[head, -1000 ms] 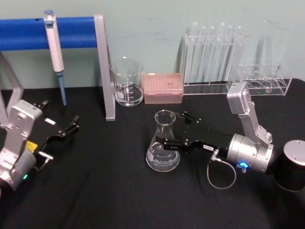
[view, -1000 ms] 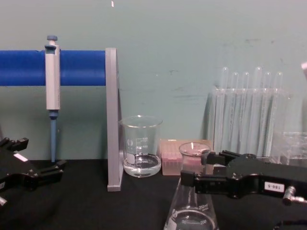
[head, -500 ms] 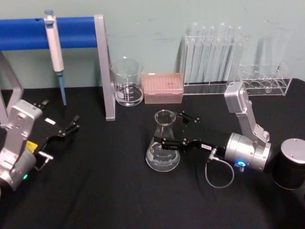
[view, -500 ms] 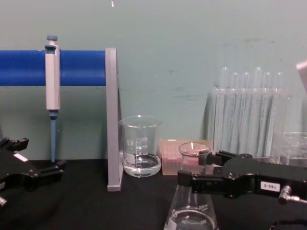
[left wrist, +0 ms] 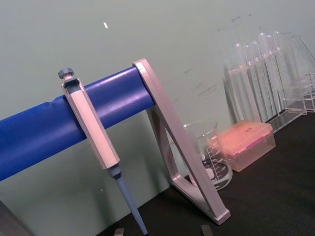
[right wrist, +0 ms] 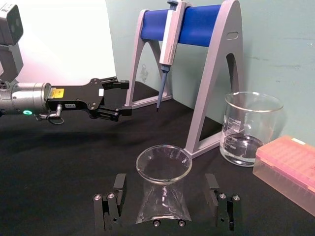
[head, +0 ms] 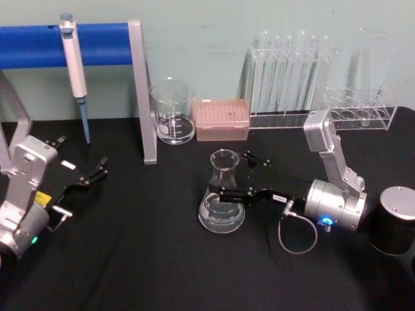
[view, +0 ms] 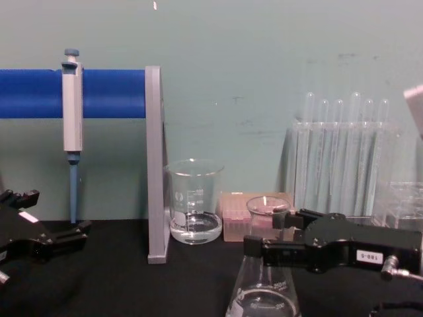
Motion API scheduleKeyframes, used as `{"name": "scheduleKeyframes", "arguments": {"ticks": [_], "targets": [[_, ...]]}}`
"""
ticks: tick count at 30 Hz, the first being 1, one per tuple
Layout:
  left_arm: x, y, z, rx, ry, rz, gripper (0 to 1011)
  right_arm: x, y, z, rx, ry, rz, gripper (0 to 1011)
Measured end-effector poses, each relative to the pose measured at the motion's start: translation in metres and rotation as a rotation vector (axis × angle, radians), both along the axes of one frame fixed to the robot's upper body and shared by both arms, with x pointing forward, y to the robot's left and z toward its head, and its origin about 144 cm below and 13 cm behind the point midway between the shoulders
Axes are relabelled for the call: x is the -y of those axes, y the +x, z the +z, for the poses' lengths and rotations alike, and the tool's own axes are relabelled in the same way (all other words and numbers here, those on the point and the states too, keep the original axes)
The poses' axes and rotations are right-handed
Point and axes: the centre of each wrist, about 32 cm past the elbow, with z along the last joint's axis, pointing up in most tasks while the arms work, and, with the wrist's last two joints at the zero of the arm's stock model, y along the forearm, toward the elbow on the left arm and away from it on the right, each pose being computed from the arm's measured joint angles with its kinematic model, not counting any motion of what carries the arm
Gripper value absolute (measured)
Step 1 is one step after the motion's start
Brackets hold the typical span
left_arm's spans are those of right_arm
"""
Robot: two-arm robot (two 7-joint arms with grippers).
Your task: Grasp the erlenmeyer flask with one hand, shake it three times, then place it back.
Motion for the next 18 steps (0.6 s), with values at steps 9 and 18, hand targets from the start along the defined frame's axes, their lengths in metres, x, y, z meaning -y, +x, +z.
{"name": "scheduleKeyframes", "arguments": {"ticks": [9,18], "targets": [[0.0,0.0,0.0,0.0,0.0,0.0,1001,0.0003,0.0048,-0.0003,0.001,0.005,0.007,1000],[0.0,0.0,0.0,0.0,0.0,0.0,1001,-0.0001,0.0079,-0.0007,-0.003,0.004,0.024,1000]]}}
